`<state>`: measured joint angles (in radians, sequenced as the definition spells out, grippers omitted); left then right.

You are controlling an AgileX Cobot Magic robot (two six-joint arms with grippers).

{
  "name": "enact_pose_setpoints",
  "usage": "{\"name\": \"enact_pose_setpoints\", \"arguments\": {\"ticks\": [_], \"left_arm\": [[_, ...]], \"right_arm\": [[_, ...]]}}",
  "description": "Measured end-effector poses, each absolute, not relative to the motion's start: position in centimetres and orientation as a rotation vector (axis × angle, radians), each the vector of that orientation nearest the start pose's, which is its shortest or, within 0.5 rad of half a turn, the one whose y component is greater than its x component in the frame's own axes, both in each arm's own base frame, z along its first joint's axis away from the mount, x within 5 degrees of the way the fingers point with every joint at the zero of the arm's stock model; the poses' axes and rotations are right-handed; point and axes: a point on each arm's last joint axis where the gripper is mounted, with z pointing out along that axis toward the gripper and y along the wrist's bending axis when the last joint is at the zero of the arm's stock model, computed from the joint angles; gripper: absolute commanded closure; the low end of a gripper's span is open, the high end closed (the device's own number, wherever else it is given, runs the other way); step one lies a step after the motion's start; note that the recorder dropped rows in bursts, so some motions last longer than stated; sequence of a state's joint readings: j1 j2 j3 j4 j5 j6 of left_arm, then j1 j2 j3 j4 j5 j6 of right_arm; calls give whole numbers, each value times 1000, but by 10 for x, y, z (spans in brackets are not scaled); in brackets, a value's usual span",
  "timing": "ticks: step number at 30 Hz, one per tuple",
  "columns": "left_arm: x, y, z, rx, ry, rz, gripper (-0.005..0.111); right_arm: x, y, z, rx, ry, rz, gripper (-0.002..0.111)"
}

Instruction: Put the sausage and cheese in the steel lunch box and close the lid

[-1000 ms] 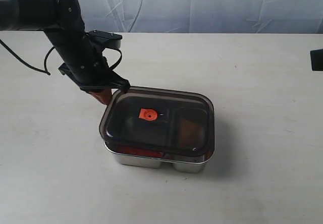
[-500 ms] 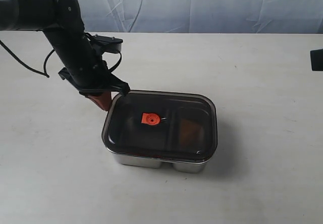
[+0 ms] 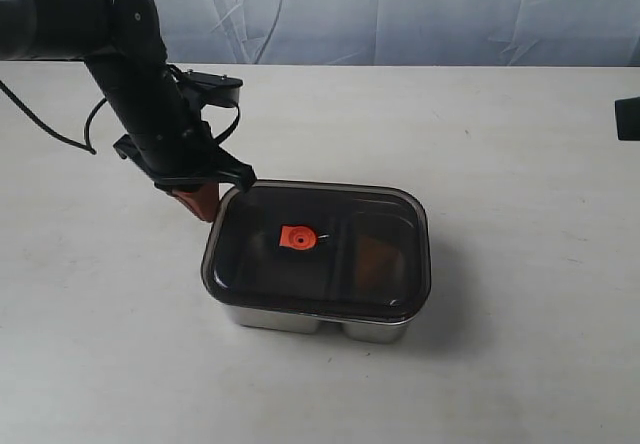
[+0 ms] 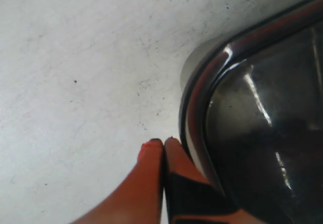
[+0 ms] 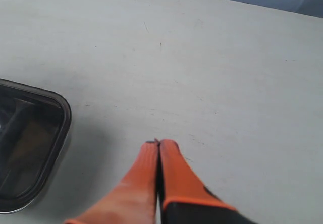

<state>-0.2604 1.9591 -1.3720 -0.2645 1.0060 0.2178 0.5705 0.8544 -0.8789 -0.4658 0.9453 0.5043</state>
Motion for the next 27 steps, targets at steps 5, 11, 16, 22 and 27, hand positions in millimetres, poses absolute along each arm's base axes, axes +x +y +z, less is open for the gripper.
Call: {"name": "enact_pose_setpoints", "arguments": {"ticks": [5, 11, 16, 22, 27], "left_arm": [[362, -117, 180, 508, 3022, -340, 107], [363, -115, 180, 517, 3019, -319, 107], [369, -109, 179, 482, 2987, -199, 107], [376, -109, 182, 452, 2904, -164, 107], [379, -109, 207, 427, 2766, -169, 107]], "right_arm": [[145, 53, 352, -223, 2274, -31, 109], [145, 53, 352, -223, 2274, -31, 109], [145, 53, 352, -223, 2274, -31, 109], [145, 54, 351, -224, 2273, -32, 109], [155, 61, 340, -261, 2303, -53, 109]]}}
